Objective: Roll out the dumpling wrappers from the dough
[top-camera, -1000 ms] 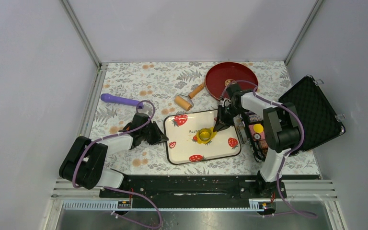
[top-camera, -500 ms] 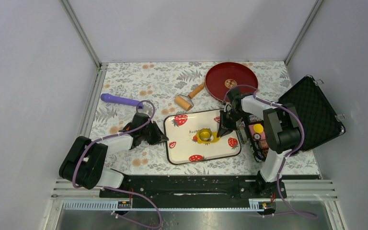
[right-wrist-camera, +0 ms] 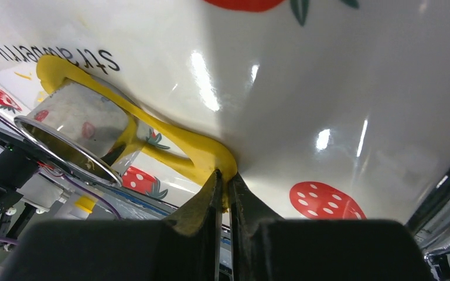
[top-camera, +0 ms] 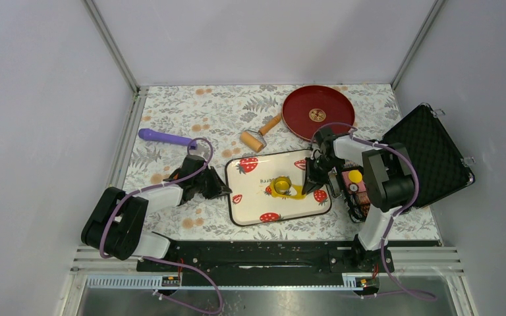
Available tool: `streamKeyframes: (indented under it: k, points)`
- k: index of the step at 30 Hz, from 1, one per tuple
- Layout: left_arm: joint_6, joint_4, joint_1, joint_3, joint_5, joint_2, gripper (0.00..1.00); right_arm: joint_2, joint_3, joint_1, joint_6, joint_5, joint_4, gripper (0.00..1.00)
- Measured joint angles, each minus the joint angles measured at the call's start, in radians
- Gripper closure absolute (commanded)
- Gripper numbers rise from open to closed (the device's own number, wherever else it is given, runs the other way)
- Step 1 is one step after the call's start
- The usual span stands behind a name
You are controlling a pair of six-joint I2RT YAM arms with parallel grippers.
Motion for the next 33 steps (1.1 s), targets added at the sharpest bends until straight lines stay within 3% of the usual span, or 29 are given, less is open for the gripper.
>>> streamKeyframes:
  k: [33]
  points:
    - [0.0,0.001,0.0,0.0,0.0,0.0,1.0,-0.237,-0.229,0.032,0.036,-0.04,0.044,0.84]
